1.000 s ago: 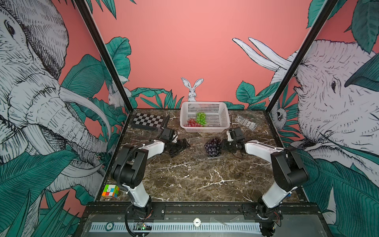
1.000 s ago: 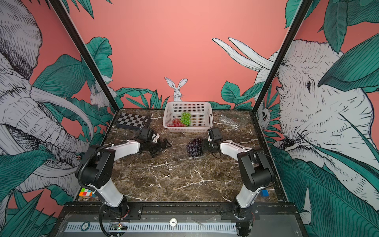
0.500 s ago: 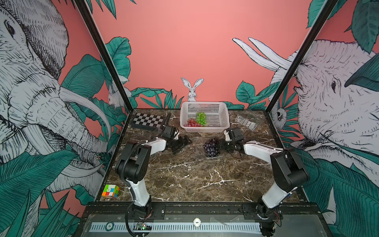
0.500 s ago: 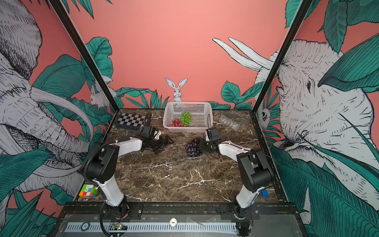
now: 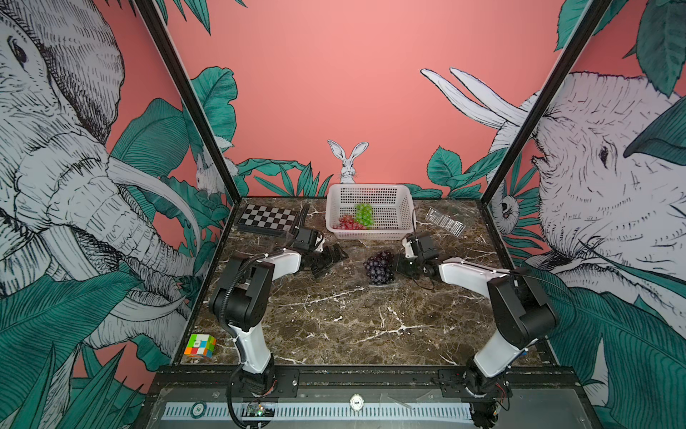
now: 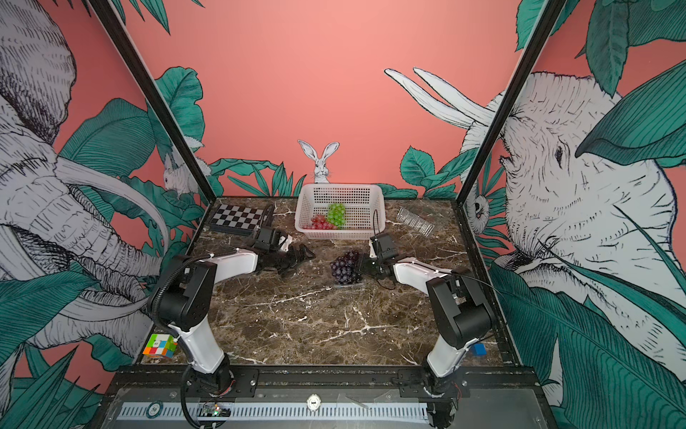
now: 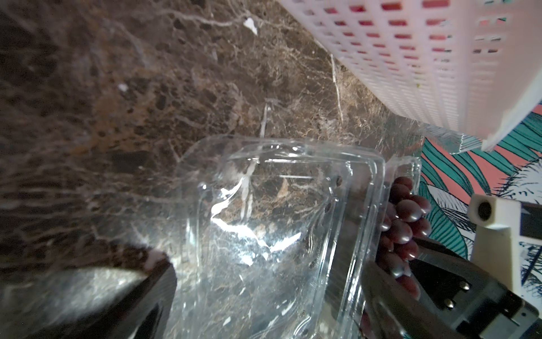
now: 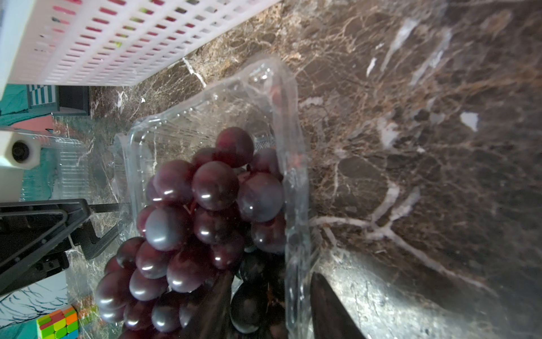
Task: Pack grapes into containers
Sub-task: Close the packing box at the center of the board.
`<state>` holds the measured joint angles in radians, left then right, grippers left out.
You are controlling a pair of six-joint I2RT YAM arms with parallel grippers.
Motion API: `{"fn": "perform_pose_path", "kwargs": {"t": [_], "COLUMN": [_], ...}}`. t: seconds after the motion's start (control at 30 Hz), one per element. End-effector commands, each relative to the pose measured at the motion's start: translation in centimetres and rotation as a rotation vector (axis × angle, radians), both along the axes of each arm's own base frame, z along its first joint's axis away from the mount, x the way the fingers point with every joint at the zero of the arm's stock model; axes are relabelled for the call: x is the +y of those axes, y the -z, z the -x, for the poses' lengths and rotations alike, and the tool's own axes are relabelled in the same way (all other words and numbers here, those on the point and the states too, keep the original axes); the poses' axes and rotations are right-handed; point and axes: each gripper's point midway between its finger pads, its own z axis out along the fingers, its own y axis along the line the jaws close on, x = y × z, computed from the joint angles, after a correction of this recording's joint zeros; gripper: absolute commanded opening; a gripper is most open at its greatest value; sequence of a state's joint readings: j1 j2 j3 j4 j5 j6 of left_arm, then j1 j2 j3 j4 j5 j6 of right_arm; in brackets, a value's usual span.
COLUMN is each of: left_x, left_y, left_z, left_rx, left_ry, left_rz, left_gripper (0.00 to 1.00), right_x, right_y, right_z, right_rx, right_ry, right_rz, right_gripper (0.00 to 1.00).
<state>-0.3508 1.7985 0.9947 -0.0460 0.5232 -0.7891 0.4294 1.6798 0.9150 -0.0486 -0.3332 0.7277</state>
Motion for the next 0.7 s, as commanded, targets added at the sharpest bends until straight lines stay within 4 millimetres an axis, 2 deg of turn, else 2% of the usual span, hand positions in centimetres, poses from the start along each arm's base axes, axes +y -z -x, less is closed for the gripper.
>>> {"fn": "perform_pose_path", "kwargs": {"t": [0.0,0.47,0.67], "left_x": [-0.2,-0.6,-1.0], "left_y": [-3.0,-5.3,-7.7], "left_z": [-0.5,-0.4,-0.4], "left_rx": [-0.08,-0.136,-0.182], "left_ry": [0.002,0.016,0.021], "left_rz": [0.028,0.04,0.05], "left_gripper": [1.0,0.99,0.99], "right_x": [0.4,1.0,1.2], "right_y": [-0.4,-0.7,-1.2], "right_z": [0.0,0.1,0.1], "right_rx": [-0.009,-0.009,-0.023], "right_ry": [-0.028,-0.067,-0.075], "right_rz": [-0.002,-0.018,-0.034], "right_gripper": [0.48,0.59,0.63]}}
